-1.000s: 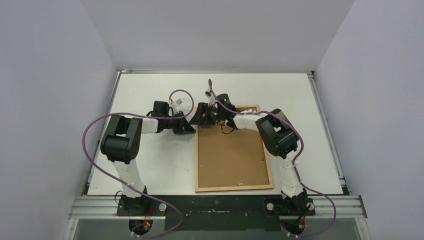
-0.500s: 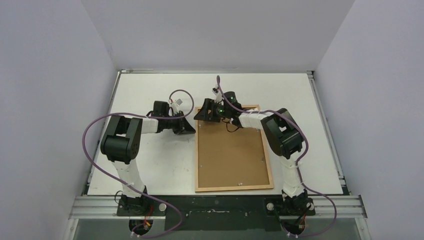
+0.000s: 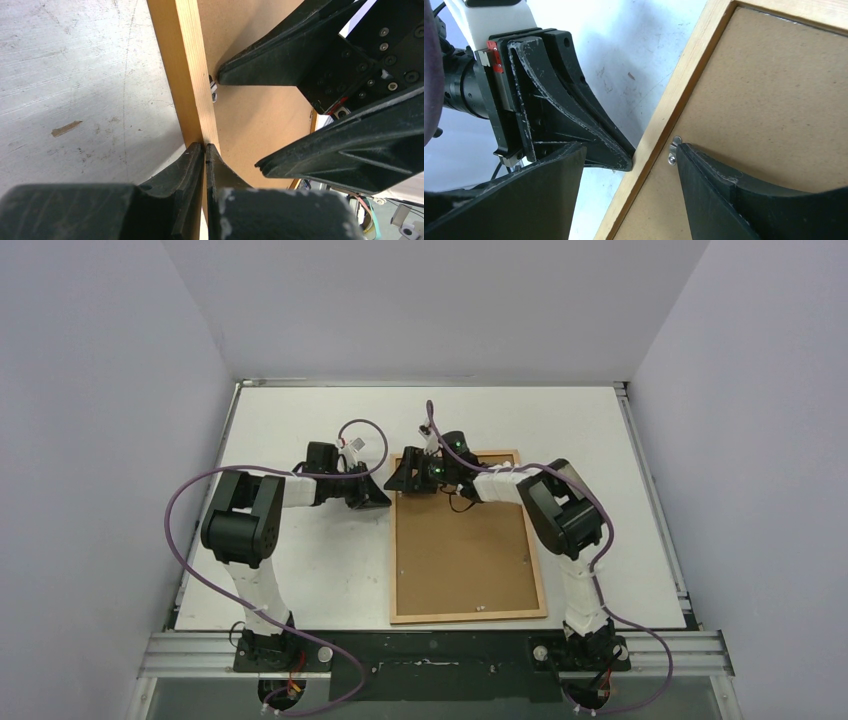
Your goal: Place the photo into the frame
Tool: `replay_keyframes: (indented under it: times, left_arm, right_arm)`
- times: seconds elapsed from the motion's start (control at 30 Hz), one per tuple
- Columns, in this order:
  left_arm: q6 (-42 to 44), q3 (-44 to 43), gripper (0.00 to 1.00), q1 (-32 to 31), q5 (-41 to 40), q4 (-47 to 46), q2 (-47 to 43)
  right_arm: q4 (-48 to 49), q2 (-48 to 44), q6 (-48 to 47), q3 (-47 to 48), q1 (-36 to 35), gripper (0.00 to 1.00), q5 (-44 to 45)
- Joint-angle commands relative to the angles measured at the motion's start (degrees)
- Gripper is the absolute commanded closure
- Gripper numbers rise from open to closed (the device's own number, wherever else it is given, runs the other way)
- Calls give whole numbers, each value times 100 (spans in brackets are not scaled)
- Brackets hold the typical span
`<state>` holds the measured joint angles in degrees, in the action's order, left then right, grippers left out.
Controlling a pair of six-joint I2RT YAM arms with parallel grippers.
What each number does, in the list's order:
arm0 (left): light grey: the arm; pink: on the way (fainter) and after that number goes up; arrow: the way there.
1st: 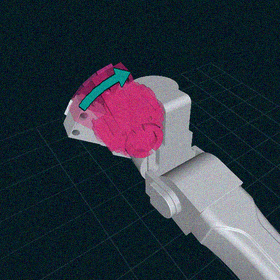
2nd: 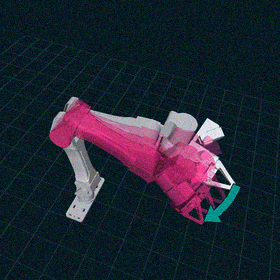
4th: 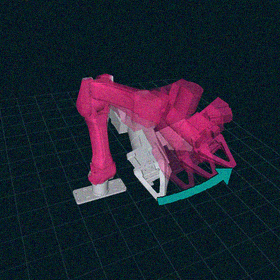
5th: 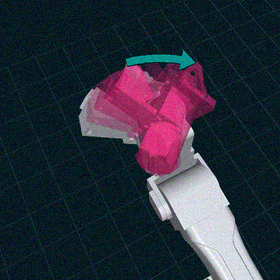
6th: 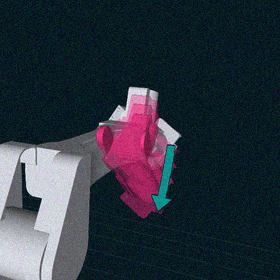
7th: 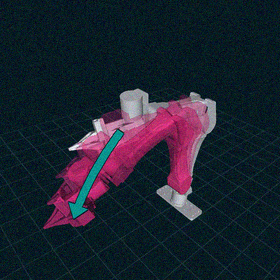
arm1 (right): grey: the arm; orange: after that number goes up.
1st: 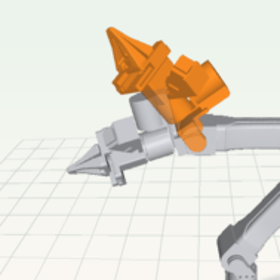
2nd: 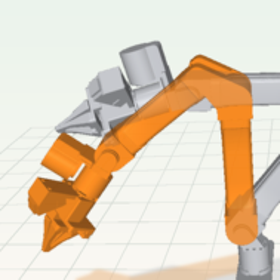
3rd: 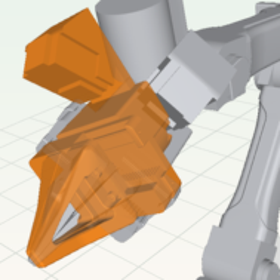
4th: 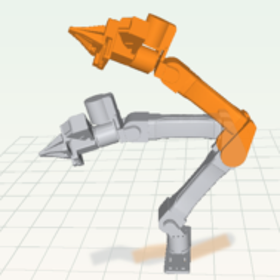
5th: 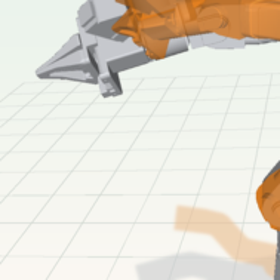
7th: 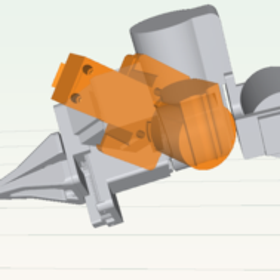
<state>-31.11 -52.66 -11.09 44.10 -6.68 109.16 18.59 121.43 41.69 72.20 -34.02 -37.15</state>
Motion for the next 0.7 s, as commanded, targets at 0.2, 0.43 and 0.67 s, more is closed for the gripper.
replay_keyframes:
  times: [0.2,0.43,0.67]
  left_arm:
    - [117,-41,96,75,-385,31,-65]
    - [119,-49,96,65,-376,39,-64]
    - [126,-40,96,64,-375,37,-58]
  right_arm:
    - [94,-72,-64,-1,-101,33,-69]
    - [85,54,-117,131,-115,35,-229]
    - [-205,234,-499,401,-108,36,-562]
